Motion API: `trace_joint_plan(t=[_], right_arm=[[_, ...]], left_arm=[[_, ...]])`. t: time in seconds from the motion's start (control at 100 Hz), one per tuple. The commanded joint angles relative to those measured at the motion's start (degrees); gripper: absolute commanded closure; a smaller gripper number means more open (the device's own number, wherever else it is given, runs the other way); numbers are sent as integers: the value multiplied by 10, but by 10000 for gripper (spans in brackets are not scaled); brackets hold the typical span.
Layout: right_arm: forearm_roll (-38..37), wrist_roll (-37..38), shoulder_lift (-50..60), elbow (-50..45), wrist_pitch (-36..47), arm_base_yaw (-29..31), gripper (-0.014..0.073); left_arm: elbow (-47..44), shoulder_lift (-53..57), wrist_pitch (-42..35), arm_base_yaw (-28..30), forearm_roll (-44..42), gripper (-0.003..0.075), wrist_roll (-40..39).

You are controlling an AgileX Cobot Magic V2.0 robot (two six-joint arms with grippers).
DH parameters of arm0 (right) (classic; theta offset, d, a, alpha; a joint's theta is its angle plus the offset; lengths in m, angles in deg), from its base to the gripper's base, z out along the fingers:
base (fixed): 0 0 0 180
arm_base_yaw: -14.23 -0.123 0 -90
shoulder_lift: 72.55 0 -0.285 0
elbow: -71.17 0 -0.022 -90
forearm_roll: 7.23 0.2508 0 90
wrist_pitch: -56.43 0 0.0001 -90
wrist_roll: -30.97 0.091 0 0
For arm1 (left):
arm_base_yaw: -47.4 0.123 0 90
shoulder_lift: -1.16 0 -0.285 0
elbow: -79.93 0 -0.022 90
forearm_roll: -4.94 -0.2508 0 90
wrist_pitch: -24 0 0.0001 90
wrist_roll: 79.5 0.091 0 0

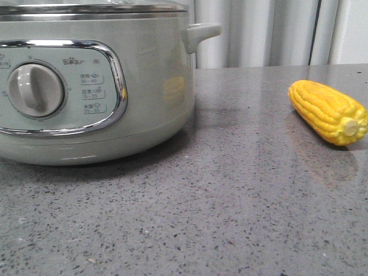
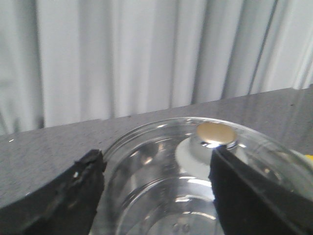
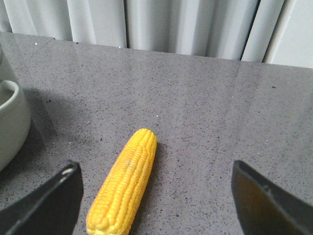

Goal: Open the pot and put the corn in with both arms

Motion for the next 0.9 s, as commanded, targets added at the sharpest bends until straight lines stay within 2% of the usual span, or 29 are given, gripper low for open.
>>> trace_joint_plan(t=[0.0, 0.1, 0.25, 0.3, 0.8, 0.89], right_arm=[[-4, -4, -6, 22, 43, 1, 40], [3, -4, -6, 22, 43, 1, 40], [19, -4, -6, 22, 38, 1, 40], [22, -4, -6, 22, 35, 1, 40], [29, -4, -6, 22, 2, 1, 40], [29, -4, -6, 22, 2, 1, 40]], left_arm=[[22, -37, -112, -44, 0, 279, 2], [29, -89, -140, -68, -13, 253, 2], [61, -155, -141, -71, -13, 112, 2], [72, -172, -141, -71, -13, 87, 2], [100, -264, -182, -73, -7, 85, 2], [100, -268, -189, -73, -7, 119, 2]])
